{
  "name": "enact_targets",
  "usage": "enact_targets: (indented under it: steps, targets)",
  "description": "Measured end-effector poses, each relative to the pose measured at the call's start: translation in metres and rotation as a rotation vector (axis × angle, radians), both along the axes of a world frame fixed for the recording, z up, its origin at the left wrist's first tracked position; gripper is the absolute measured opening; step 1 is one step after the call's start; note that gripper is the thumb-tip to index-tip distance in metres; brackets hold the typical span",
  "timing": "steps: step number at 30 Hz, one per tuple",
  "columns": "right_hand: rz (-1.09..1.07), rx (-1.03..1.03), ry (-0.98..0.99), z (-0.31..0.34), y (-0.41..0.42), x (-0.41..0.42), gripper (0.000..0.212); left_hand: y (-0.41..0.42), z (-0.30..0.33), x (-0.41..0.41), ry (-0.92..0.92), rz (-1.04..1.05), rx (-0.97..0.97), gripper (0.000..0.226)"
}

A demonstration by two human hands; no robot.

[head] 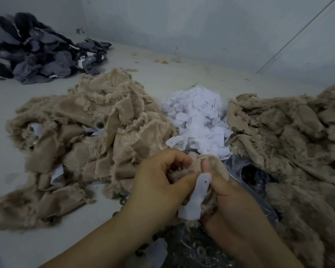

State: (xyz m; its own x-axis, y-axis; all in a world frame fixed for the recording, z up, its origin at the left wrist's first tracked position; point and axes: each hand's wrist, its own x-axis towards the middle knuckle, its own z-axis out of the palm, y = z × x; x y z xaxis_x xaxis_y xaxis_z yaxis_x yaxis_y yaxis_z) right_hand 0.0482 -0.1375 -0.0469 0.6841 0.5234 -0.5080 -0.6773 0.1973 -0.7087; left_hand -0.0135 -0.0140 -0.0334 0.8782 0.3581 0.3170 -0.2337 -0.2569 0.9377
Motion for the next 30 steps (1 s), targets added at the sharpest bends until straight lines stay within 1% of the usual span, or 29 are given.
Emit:
enact_targets:
  steps: [3,5,6,7,10,12,15,17,20,21,22,23,24,25,26,28,29,30]
  targets:
    - [-0.044,0.079,-0.058,0.001,-0.003,0.001,0.044,0.002,0.002,0.001,0.006,0.008,-0.165,0.010]
    - [-0.071,0.133,-0.066,0.003,-0.004,-0.002,0.026,0.002,0.001,0.003,0.003,-0.005,-0.262,0.010]
    - [-0.088,0.141,-0.057,0.003,-0.004,-0.002,0.023,0.001,0.000,0.003,0.004,-0.014,-0.304,0.010]
    - [-0.089,0.155,-0.044,0.003,-0.004,-0.003,0.027,0.001,-0.002,0.004,0.005,-0.025,-0.354,0.010]
    - [-0.084,0.179,0.015,0.005,-0.001,-0.005,0.054,0.000,-0.005,0.006,0.012,-0.073,-0.473,0.012]
    - [-0.076,0.223,0.048,0.006,0.001,-0.005,0.063,0.000,-0.006,0.007,0.027,-0.107,-0.538,0.013]
    - [-0.068,0.271,0.057,0.006,0.001,-0.006,0.062,-0.001,-0.003,0.008,0.052,-0.138,-0.635,0.016]
    - [-0.044,0.267,0.057,0.005,0.001,-0.006,0.060,-0.002,-0.001,0.009,0.054,-0.146,-0.669,0.013]
    - [-0.067,0.246,0.084,0.005,0.001,-0.006,0.064,-0.002,-0.002,0.010,0.070,-0.160,-0.669,0.013]
    - [-0.071,0.248,0.068,0.005,0.000,-0.006,0.061,-0.001,-0.002,0.010,0.076,-0.165,-0.668,0.013]
    - [-0.073,0.253,0.035,0.006,0.000,-0.006,0.054,0.000,-0.003,0.009,0.078,-0.163,-0.664,0.014]
    - [-0.075,0.257,-0.001,0.006,-0.001,-0.005,0.040,0.002,-0.005,0.009,0.073,-0.155,-0.640,0.015]
    - [-0.077,0.259,-0.024,0.007,-0.002,-0.005,0.025,0.003,-0.006,0.009,0.063,-0.146,-0.595,0.016]
    - [-0.084,0.272,-0.048,0.008,-0.002,-0.006,0.023,0.004,-0.007,0.008,0.051,-0.139,-0.545,0.016]
    - [-0.097,0.268,-0.065,0.008,-0.002,-0.005,0.028,0.004,-0.007,0.007,0.038,-0.134,-0.498,0.016]
    - [-0.097,0.255,-0.090,0.006,-0.001,-0.005,0.020,0.005,-0.008,0.007,0.019,-0.105,-0.375,0.020]
    - [-0.092,0.246,-0.092,0.005,-0.001,-0.005,0.016,0.005,-0.008,0.007,0.012,-0.081,-0.317,0.020]
    - [-0.086,0.234,-0.089,0.004,-0.001,-0.005,0.016,0.005,-0.008,0.007,0.006,-0.066,-0.287,0.017]
